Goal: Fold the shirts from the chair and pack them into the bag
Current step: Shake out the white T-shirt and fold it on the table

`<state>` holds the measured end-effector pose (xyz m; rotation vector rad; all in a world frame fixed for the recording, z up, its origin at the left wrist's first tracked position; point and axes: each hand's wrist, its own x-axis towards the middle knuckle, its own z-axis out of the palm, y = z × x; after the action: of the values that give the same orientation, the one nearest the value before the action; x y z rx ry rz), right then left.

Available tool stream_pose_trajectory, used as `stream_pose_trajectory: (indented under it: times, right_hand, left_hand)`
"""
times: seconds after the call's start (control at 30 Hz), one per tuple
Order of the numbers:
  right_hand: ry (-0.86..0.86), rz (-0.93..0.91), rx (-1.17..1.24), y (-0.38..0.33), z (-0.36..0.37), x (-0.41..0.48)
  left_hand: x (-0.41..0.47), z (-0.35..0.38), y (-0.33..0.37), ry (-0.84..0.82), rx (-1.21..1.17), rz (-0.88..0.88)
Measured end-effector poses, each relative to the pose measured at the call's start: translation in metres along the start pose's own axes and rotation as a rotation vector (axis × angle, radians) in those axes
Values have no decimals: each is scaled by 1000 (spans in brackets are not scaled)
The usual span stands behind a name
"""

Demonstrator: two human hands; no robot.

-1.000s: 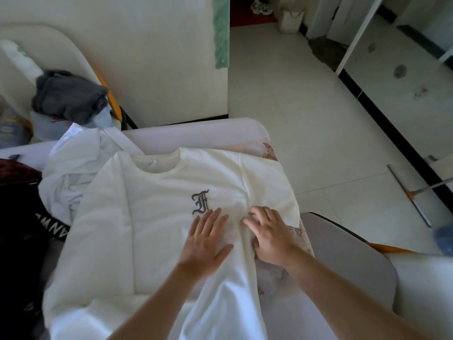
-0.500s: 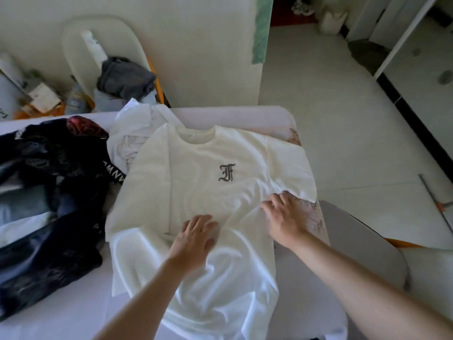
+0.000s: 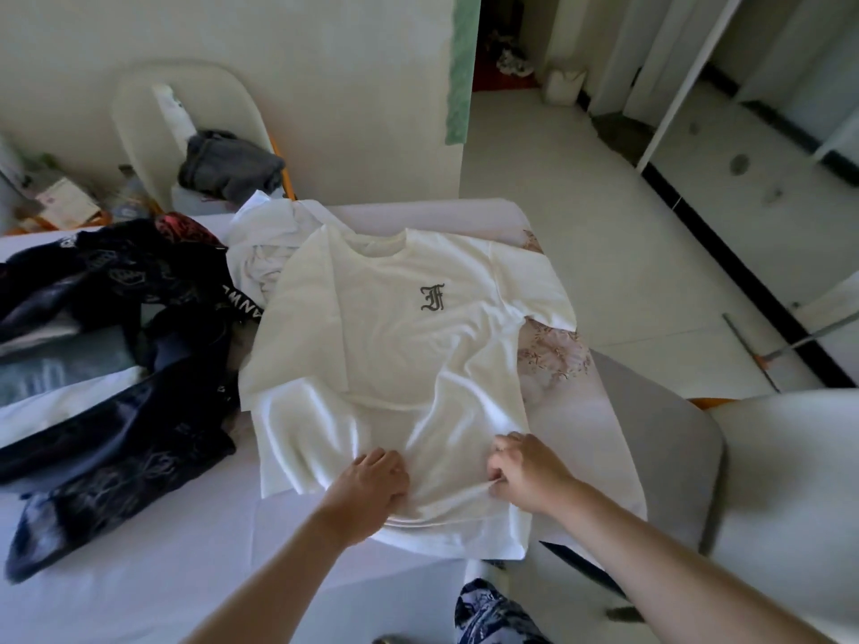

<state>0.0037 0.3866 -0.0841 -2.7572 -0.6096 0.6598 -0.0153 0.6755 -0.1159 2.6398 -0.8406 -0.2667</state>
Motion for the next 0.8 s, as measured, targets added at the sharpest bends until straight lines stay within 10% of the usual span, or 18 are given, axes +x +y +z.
stream_pose_trajectory:
  times: [0.13,0.33,0.63,0.8]
  right_hand:
    - [47,121,56,0,-17,-27]
    - [-315,290,-272,-16,-30,-53]
    - [-125,79,-79,-113,-19,8]
    - [-202,99,0,-149,-2,30]
  left_hand:
    - [-3,-20,17,-97,-53,-147]
    - [-11,-25,25,-270,163,36]
    - [-48,-55,-35,-202,344,-254]
    - [-71,-65,-13,-629,-91,-351]
